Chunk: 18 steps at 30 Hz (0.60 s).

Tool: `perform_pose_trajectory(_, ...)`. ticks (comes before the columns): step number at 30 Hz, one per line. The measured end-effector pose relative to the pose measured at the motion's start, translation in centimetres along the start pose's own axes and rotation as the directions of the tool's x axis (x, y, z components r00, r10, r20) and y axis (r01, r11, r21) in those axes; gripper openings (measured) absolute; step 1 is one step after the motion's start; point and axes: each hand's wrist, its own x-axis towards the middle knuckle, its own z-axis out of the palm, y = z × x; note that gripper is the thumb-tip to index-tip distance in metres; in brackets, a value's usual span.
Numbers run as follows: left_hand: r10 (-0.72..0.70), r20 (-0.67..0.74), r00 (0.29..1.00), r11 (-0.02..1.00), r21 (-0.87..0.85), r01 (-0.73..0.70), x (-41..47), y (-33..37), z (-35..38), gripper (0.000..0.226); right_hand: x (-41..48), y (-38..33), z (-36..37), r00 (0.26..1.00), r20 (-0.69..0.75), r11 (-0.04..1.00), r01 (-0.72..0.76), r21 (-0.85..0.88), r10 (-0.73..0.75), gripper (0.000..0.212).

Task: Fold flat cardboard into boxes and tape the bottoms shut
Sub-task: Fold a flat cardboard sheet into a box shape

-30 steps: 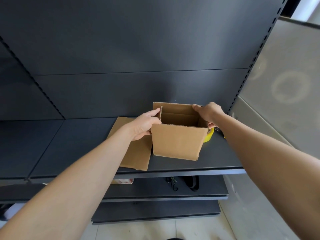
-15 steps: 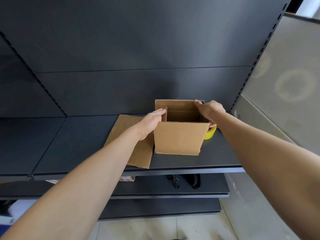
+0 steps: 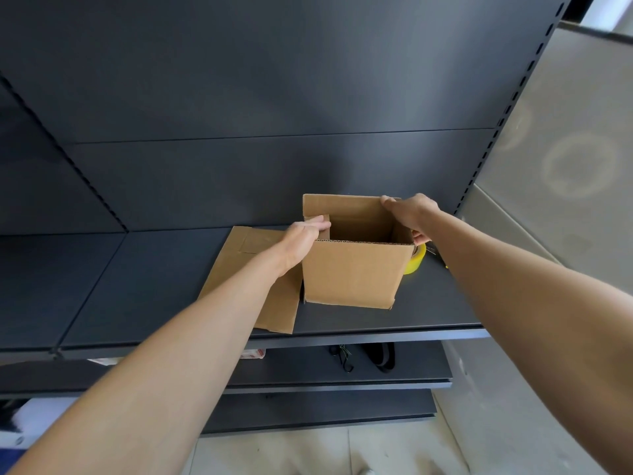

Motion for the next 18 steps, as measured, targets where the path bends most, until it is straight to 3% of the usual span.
perform_pose_trajectory(4,-0.022,0.019,1.0,1.0,0.008,0.022,0.1,-0.2,0.1,0.05,0.0,1.0,-1.4,0.935,0.355,0.971,-0.073,0.229,-0.014,0.044)
perform_pose_trajectory(7,-0.03,0.022,0.999,0.999,0.015,0.03,0.2,-0.4,-0.1,0.05,0.4,2.4,-2.6,0.865,0.494,0.928,-0.11,0.355,-0.086,0.032)
perform_pose_trajectory(10,-0.006,0.018,1.0,1.0,0.018,0.006,0.2,-0.4,-0.2,0.049,0.9,3.9,-3.3,0.817,0.555,0.874,-0.147,0.463,-0.157,0.023)
perform_pose_trajectory(14,0.032,0.027,0.999,0.999,-0.01,-0.032,0.1,0.0,-0.1,0.058,1.1,4.9,-2.9,0.773,0.591,0.863,-0.118,0.491,-0.23,0.027)
perform_pose_trajectory(18,0.033,0.047,0.998,0.999,0.011,-0.033,0.1,0.0,-0.5,0.064,0.4,3.6,-0.4,0.875,0.463,0.968,0.023,0.248,-0.14,0.022)
